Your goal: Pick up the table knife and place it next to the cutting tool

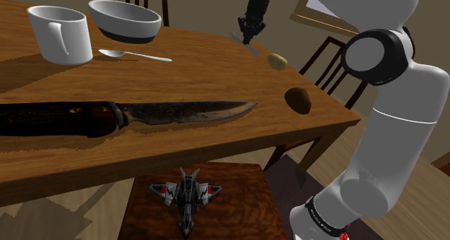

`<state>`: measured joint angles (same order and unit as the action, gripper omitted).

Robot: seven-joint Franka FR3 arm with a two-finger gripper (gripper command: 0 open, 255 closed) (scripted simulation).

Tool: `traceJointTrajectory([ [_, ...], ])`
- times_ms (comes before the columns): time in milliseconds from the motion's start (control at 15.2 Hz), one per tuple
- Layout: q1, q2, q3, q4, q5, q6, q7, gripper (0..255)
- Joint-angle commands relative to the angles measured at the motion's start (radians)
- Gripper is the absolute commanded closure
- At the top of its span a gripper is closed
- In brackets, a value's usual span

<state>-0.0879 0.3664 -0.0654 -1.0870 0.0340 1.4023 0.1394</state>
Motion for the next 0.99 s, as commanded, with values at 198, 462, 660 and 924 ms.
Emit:
traceJointTrajectory([
  [198,-0.006,0.059,0.000,0.164,0.004,-0.105,0.000,255],
  [462,-0.013,0.130,0.001,0.329,0.009,-0.201,0.001,255],
  [660,0.033,-0.068,0.008,0.024,-0.004,-0.091,0.041,255],
  [924,0.078,-0.241,0.031,-0.215,-0.014,-0.024,0.103,255],
])
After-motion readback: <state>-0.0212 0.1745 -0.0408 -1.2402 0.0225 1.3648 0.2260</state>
